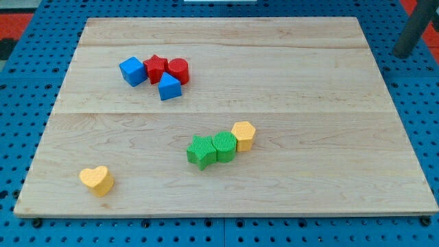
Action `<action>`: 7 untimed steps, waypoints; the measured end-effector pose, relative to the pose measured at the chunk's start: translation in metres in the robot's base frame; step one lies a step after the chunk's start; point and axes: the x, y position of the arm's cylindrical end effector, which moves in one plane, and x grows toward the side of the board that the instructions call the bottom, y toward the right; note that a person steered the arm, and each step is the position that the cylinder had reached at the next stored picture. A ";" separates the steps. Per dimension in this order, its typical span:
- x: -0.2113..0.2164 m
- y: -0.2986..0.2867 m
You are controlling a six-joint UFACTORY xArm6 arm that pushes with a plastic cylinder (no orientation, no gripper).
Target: Point your arm closer to the group of blocks
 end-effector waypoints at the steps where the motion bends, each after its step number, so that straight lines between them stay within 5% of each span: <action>1: 0.044 -0.050; 5: 0.014 -0.336; 7: -0.016 -0.342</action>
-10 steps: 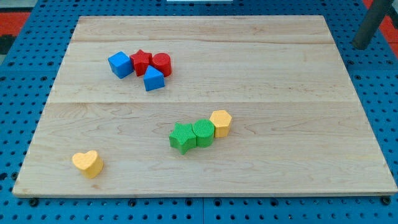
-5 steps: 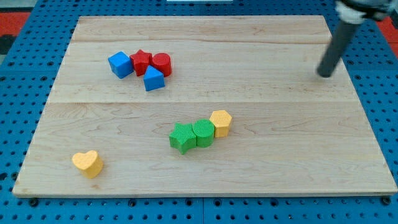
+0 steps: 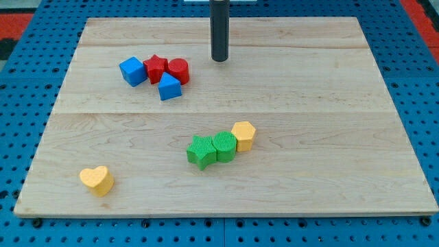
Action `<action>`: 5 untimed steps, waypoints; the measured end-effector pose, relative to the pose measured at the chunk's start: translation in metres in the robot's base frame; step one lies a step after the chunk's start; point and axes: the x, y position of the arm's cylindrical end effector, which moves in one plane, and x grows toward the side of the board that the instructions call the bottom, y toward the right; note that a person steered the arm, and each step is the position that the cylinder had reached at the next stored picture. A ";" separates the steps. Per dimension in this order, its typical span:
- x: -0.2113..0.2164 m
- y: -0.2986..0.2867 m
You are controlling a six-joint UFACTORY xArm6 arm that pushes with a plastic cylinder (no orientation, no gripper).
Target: Point your arm closer to the group of blocks
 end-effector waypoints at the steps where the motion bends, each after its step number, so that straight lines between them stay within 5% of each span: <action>1: 0.019 0.025; 4: 0.081 -0.017; 5: 0.084 -0.082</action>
